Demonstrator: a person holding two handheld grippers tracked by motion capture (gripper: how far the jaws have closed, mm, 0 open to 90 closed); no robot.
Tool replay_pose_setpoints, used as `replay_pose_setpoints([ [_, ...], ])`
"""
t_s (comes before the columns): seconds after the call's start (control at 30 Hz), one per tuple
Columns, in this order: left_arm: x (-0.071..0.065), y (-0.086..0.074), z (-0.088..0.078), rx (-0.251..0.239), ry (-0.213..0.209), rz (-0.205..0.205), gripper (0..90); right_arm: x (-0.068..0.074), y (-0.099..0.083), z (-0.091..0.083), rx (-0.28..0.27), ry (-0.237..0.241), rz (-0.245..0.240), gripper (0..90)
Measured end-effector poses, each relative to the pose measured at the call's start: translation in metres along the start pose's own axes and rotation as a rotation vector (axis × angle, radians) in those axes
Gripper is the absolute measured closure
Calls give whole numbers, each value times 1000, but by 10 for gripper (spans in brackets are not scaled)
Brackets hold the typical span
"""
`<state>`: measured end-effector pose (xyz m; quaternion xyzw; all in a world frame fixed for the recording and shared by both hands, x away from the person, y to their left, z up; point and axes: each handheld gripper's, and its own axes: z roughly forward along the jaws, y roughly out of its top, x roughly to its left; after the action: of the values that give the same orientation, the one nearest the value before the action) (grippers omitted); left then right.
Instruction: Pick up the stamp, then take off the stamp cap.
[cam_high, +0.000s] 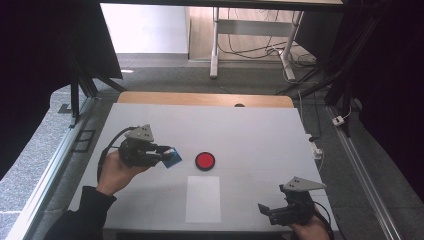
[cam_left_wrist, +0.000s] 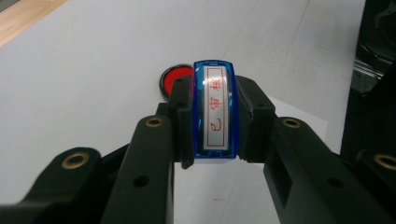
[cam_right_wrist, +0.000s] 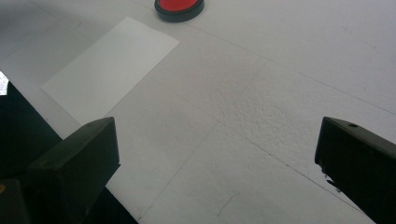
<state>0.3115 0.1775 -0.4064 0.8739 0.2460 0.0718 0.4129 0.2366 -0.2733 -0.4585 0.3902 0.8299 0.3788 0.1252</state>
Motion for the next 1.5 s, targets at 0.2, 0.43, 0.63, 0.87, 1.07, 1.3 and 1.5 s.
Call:
replay_pose_setpoints([
  [0.2, -11, 7, 5, -7, -24, 28, 705, 1, 0, 0, -2, -3, -4, 0],
  [0.43, -19, 11, 9, -20, -69, 38, 705, 3, 0, 0, -5, -9, -19, 0],
  [0.63, -26, 14, 15, -25, -98, 57, 705, 3, 0, 0, -5, -8, -23, 0],
  [0.87, -34, 17, 21, -25, -113, 96, 705, 3, 0, 0, -2, -4, -24, 0],
  [1.07, -36, 17, 23, -23, -121, 107, 705, 4, 0, -1, -8, 1, -35, 0],
  [1.3, -35, 17, 23, -28, -132, 120, 705, 10, 5, -1, -36, 26, -62, 0],
  [1.5, -36, 17, 25, -25, -143, 127, 705, 18, 13, 5, -58, 67, -100, 0],
])
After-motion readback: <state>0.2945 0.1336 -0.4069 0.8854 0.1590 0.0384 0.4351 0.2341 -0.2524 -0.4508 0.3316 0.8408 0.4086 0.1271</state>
